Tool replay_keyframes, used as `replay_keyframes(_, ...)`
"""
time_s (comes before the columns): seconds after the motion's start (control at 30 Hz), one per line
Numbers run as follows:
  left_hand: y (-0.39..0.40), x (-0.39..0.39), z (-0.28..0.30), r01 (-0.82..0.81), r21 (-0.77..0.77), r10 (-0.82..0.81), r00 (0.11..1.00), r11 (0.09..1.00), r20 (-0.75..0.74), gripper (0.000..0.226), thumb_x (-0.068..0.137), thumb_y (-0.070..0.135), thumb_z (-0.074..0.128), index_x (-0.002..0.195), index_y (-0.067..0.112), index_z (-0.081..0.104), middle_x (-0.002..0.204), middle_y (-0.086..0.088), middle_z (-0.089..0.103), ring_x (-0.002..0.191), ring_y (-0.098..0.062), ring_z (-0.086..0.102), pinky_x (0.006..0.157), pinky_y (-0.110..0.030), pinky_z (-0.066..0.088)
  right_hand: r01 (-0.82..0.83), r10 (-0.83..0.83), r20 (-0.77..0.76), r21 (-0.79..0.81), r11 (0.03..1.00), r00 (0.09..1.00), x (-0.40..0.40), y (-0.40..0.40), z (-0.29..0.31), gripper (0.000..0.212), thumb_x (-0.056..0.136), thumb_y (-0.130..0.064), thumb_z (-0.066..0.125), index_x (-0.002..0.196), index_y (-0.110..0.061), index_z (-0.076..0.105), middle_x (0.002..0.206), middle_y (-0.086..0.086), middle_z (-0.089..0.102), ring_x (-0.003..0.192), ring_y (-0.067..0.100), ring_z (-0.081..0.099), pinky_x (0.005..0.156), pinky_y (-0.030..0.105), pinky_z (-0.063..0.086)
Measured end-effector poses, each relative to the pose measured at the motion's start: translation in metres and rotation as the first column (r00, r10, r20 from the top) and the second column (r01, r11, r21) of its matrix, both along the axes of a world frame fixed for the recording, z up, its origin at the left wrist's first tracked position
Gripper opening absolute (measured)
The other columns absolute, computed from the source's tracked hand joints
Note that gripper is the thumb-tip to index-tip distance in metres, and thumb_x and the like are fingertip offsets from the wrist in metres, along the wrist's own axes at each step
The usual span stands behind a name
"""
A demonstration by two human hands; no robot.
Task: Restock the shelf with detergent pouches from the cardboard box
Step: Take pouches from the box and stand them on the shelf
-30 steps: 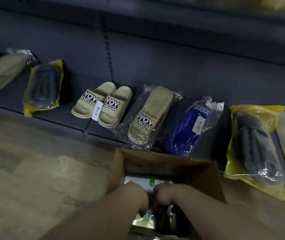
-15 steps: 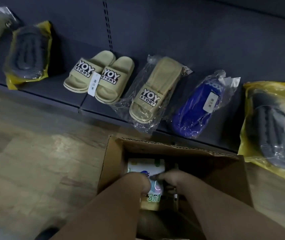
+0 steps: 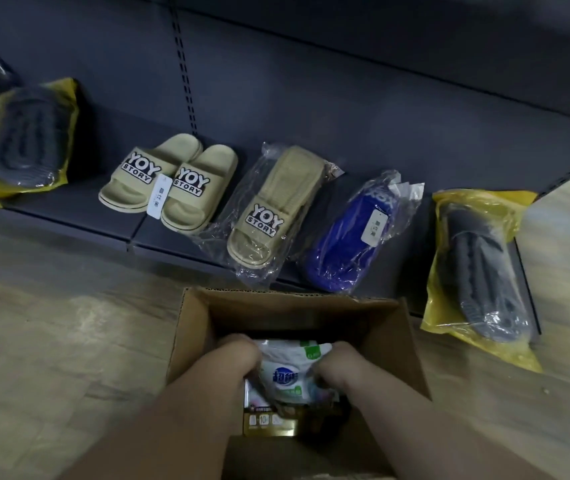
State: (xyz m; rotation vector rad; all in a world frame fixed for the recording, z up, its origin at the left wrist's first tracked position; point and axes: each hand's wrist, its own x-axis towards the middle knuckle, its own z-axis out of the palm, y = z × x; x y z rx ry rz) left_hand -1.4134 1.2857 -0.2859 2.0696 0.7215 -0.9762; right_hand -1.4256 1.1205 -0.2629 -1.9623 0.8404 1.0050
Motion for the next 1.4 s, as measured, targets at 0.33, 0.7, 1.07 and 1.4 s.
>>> replay_keyframes(0.33, 0.012, -0.016, 0.116, -0.125, -0.346, 0.233, 0.927, 0.930, 0.293, 0.015, 0.075, -0.003, 0.068, 0.081, 0.010, 0.072, 0.082, -0.010, 0.075, 0.081, -0.024, 0.070, 0.080, -0.033, 0.059, -0.110, 0.057, 0.306, 0.160, 0.981, 0.950, 0.003, -0.010, 0.106, 0.012, 0.080, 0.000, 0.065, 0.085, -0.008, 0.073, 0.081, 0.004, 0.072, 0.075, 0.015, 0.065, 0.066, 0.024, 0.052)
replay_keyframes(0.7, 0.004, 0.030, 0.383, 0.122, -0.503, 0.458, 0.272, 0.856, 0.846, 0.029, 0.081, -0.015, 0.065, 0.086, 0.013, 0.063, 0.069, -0.002, 0.072, 0.064, -0.014, 0.070, 0.059, -0.023, 0.059, -0.351, -0.166, 0.775, 0.452, 0.820, 0.610, 0.058, -0.031, 0.339, 0.019, 0.085, 0.000, 0.072, 0.101, -0.009, 0.075, 0.095, 0.004, 0.080, 0.085, 0.016, 0.076, 0.074, 0.030, 0.061)
replay_keyframes(1.07, -0.169, 0.100, 0.501, 0.495, -0.357, 0.377, 0.062, 0.793, 0.924, 0.023, 0.089, 0.012, 0.067, 0.100, 0.030, 0.058, 0.099, 0.010, 0.073, 0.091, -0.004, 0.070, 0.076, -0.024, 0.059, -0.206, -0.358, 0.934, 0.354, 0.912, 0.017, 0.093, -0.202, 0.451, 0.036, 0.085, 0.011, 0.066, 0.116, -0.008, 0.066, 0.109, 0.007, 0.077, 0.102, 0.026, 0.074, 0.088, 0.042, 0.059)
replay_keyframes(1.4, -0.201, 0.102, 0.399, 0.296, -0.274, 0.216, 0.215, 0.915, 0.952, 0.036, 0.091, 0.020, 0.065, 0.111, 0.046, 0.050, 0.103, 0.025, 0.062, 0.097, 0.011, 0.057, 0.079, -0.012, 0.044, -0.121, -0.064, 0.978, 0.090, 0.989, 0.200, 0.126, -0.241, 0.381, 0.044, 0.088, 0.000, 0.069, 0.117, -0.033, 0.063, 0.114, -0.016, 0.074, 0.113, 0.006, 0.066, 0.102, 0.037, 0.051)
